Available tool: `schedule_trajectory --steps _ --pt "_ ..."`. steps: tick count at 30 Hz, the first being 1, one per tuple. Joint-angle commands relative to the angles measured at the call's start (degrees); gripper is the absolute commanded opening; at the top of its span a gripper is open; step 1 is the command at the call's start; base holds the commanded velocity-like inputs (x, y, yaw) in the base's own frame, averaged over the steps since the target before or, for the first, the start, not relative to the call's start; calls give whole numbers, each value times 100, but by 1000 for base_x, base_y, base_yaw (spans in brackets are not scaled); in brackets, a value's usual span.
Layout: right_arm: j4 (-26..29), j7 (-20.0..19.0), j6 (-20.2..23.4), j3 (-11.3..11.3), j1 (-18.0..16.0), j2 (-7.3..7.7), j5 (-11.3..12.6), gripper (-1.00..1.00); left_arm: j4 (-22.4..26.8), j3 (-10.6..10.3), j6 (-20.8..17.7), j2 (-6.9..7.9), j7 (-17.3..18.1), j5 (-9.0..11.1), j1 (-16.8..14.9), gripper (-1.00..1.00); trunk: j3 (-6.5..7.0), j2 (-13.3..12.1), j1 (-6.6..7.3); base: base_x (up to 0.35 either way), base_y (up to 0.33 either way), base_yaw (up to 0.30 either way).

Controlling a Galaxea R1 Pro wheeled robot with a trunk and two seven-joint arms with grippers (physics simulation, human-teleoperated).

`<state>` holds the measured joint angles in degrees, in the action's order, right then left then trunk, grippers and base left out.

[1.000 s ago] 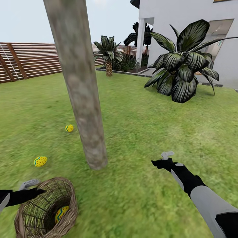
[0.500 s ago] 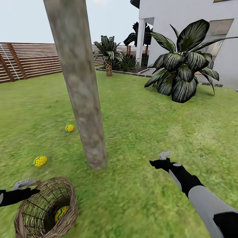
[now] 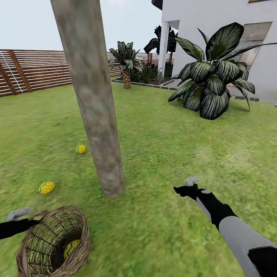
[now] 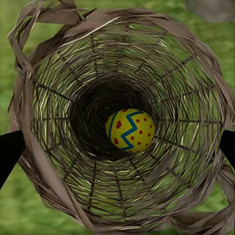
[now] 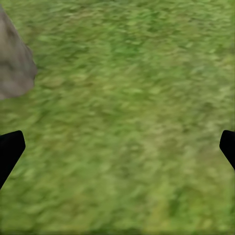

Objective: Take the three Easter eggs out of the wicker basket on the lawn in the garden, then place them on the lawn next to a single tree (choose any tree) so that all three eggs are next to the same tree and none are left in the basket.

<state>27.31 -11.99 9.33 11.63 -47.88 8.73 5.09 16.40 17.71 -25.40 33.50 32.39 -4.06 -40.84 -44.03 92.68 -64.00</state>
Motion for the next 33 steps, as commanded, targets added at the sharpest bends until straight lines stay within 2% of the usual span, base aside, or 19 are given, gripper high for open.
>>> schedule_trajectory --steps 1,13,33 --pt "11 3 34 33 -2 7 53 100 7 47 -40 -2 34 -43 -3 100 -5 2 0 0 0 0" --pt "10 3 34 33 -2 14 53 100 12 40 -36 -66 48 -34 -3 100 -202 444 -241 0 0 0" --pt "9 3 33 33 -2 14 53 100 12 48 -35 -70 57 -25 -3 100 -561 1246 -681 0 0 0"
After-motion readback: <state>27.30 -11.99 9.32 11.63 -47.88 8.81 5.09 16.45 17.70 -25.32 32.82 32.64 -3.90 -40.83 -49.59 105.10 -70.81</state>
